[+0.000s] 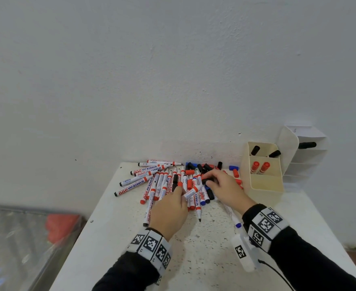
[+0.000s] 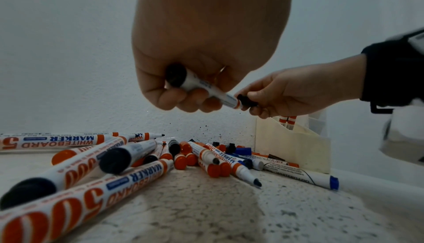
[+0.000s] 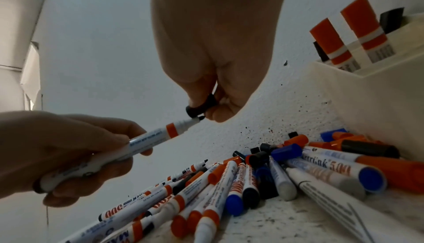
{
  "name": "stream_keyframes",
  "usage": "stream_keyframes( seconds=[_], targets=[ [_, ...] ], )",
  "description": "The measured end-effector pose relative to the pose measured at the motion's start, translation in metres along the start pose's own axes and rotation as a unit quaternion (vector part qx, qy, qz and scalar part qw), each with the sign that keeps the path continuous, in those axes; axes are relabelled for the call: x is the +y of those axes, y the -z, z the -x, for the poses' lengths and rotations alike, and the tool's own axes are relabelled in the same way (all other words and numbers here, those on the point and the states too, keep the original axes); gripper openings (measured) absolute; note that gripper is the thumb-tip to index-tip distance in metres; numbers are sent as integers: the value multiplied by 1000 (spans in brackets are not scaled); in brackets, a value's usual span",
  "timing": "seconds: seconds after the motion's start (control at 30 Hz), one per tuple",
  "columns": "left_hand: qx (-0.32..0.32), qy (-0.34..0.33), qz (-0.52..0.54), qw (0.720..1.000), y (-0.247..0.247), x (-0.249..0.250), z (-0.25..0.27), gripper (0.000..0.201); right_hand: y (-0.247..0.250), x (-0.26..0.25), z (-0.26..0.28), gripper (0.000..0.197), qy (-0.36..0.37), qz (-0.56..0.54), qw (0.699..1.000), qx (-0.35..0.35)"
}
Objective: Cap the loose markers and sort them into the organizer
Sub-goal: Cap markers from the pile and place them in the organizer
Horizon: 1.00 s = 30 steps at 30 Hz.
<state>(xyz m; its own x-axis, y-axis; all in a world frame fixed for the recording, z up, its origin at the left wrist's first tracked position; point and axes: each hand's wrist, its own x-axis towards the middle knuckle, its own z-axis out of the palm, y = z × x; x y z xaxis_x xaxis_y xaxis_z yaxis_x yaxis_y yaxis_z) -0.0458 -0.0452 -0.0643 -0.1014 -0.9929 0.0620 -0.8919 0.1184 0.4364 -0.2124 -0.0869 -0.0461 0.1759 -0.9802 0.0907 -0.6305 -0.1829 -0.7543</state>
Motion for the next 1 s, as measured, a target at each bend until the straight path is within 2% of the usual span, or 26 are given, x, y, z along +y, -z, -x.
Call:
stream_keyframes(
  seconds=[0.13,0.23,0.33,0.4,0.47,0.5,0.6,0.63,0.7,0.73,0.83,0.93,1.0],
  targets=[
    [20,2,15,1000,1,-2,5,27,1,5,2,24,-12,-6,999,46],
    [21,-23,28,999,1,0,8,27,-1,6,7,24,2,-11,1000,-11],
    [15,-30,53,998,1,0,10,28,-5,7,12,21,-22,-129,991,-35],
    [17,-23,56,998,3,-2,12,30,-7,11,11,17,-34,-183,982,14],
    [16,-16,46,999,5,-2,14,31,-8,16,9,14,-33,-159,984,74],
    [14,-15,41,999,5,-2,15,30,-8,16,9,13,-27,-146,986,71],
    [7,-17,30,999,4,-2,16,29,-12,12,12,14,-6,-119,993,-20],
    [2,-17,33,999,3,-3,16,29,-12,11,13,13,-3,-127,991,-27],
    [-14,-26,51,998,1,-4,18,30,-13,9,13,14,-15,-169,985,-14],
    [-17,-35,53,998,1,-3,19,31,-14,10,12,21,-28,-171,985,-5],
    [-8,-55,-3,998,0,5,25,39,-24,12,4,46,-109,-72,991,-5],
    [-17,-46,-28,998,0,11,29,36,-34,12,0,41,-136,-30,990,-30],
    [-55,-37,44,997,3,13,30,36,-36,8,1,38,-116,-38,992,-27]
  ],
)
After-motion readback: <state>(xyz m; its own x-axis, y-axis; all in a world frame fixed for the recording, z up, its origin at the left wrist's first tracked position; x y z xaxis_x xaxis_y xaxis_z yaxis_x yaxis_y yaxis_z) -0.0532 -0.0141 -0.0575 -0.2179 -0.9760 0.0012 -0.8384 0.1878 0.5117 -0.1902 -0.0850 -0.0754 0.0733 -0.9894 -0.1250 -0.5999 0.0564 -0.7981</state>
